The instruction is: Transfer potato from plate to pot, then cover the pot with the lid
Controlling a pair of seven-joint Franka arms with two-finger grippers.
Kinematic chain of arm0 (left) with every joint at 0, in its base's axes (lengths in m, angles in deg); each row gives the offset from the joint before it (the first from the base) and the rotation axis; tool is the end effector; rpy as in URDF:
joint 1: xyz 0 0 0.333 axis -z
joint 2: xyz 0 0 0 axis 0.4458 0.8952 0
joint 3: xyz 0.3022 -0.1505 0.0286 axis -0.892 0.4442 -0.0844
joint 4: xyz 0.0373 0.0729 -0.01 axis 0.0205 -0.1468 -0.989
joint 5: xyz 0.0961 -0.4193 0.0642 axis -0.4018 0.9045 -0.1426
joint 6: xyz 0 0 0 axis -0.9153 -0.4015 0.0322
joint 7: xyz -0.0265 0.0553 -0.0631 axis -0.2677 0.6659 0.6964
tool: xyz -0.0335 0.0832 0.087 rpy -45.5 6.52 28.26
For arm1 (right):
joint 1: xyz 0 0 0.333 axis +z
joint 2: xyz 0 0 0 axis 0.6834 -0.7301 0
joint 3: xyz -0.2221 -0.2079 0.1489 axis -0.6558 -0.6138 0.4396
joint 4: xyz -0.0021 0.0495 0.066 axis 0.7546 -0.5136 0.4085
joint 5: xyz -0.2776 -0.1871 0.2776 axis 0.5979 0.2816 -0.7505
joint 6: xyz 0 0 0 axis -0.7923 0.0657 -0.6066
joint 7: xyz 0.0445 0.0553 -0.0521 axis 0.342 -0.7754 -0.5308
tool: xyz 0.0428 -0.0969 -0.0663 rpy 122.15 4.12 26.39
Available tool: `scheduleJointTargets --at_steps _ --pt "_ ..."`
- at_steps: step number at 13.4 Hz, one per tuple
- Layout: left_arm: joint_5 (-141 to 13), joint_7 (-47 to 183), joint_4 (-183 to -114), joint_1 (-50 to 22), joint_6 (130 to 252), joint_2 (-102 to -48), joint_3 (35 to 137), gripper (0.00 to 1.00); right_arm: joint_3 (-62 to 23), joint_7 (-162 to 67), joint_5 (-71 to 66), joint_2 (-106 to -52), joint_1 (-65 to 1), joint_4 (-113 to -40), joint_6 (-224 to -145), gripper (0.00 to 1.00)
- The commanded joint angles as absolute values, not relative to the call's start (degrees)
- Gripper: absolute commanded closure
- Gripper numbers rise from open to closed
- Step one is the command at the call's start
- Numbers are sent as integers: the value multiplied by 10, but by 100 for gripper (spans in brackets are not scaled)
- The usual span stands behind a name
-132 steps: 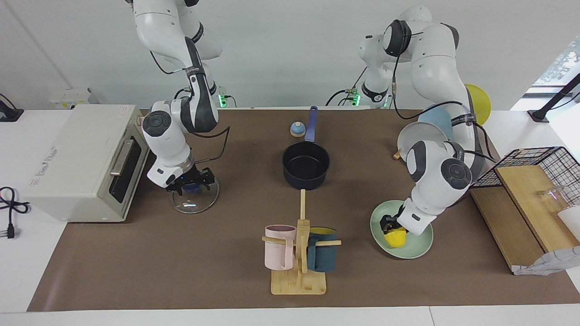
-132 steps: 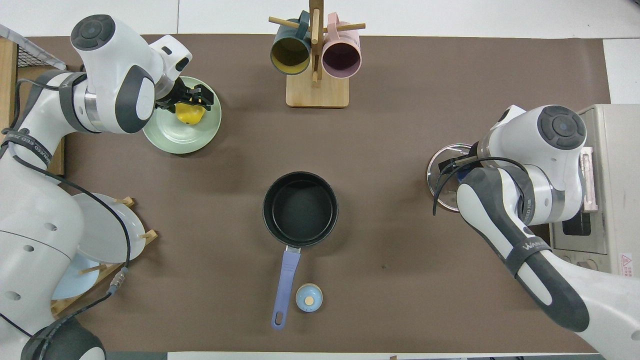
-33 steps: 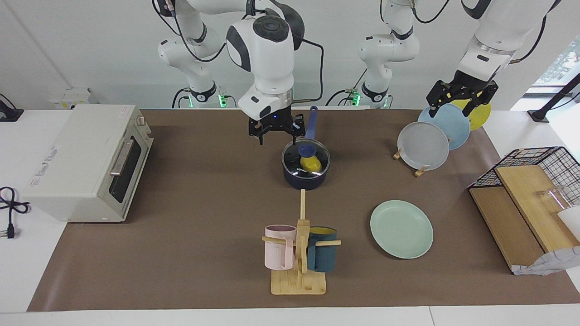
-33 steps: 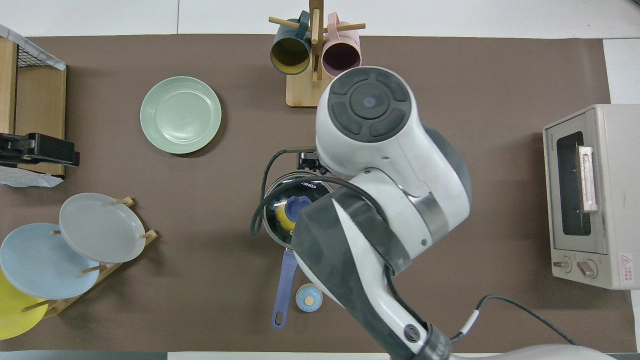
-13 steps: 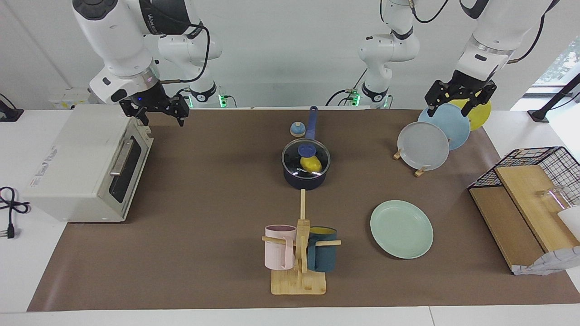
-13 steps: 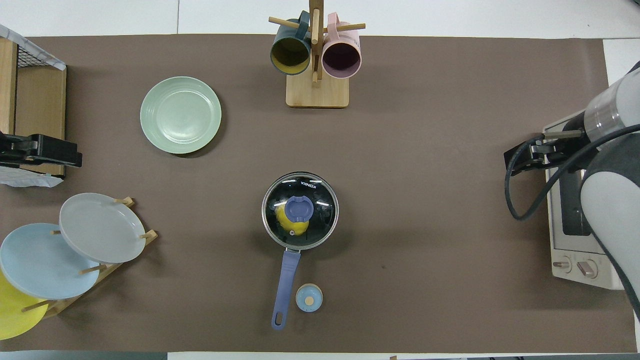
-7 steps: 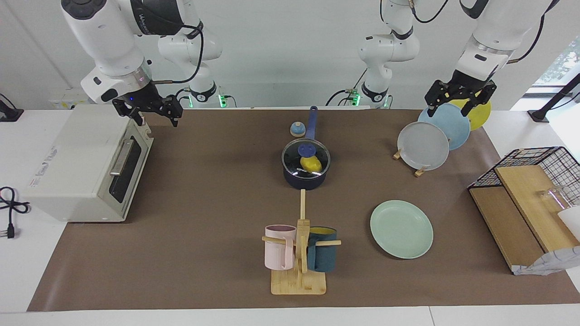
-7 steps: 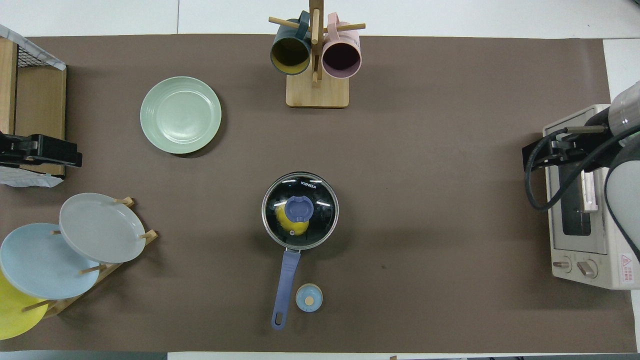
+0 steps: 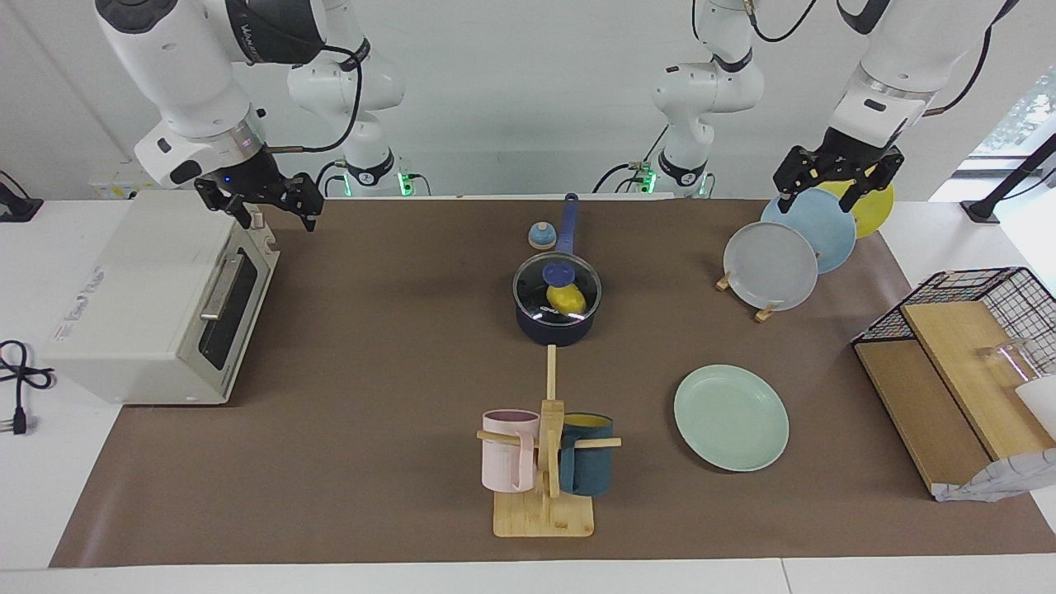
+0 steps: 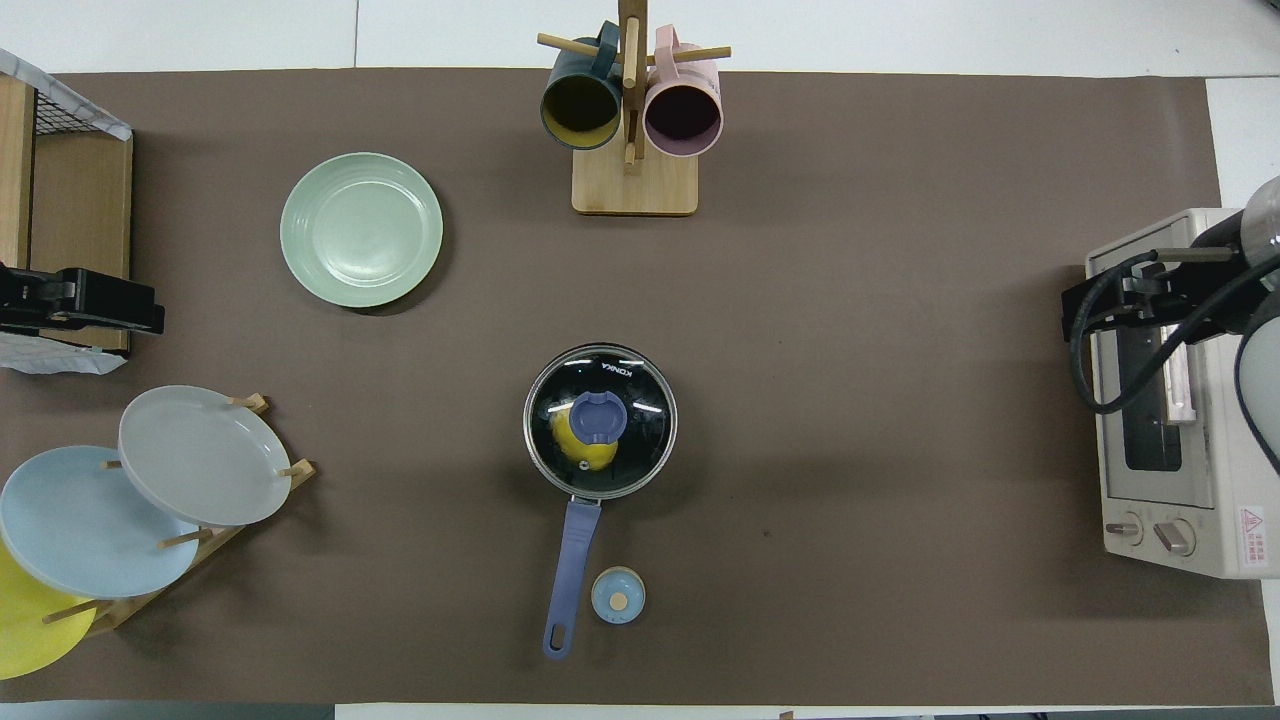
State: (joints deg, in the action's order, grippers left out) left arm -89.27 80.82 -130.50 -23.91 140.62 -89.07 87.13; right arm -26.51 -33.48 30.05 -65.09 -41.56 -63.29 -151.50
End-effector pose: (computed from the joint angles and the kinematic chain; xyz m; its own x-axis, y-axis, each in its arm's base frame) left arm 0.5678 -0.0690 0.6570 0.9973 -0.0710 0.0193 -0.0710 -0.9975 0.0005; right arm 0.5900 0.0177 0.6107 0.9908 -0.0705 -0.1158 -0.0662 -0.9970 0.0402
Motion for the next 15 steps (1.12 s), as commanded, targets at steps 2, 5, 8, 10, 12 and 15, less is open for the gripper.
scheduleJointTargets --at_steps 2,5,8,10,12,15 --pt "-895 808 -1320 -244 1404 -906 875 0 -264 -364 298 -642 -438 -636 -1519 0" --pt "-896 807 -1319 -244 1405 -906 875 0 -264 -368 300 -642 -438 -638 -1547 0" --pt "-895 807 -1319 -243 1405 -906 875 0 -263 -371 298 -639 -436 -643 -1539 0" --pt "-895 807 -1319 -243 1405 -906 875 0 -263 -386 297 -640 -441 -636 -1527 0" --pt "-895 807 -1319 -243 1405 -906 875 0 -264 -392 299 -639 -449 -635 -1528 0" --pt "-895 807 -1320 -244 1409 -906 875 0 -261 -391 298 -640 -446 -632 -1533 0"
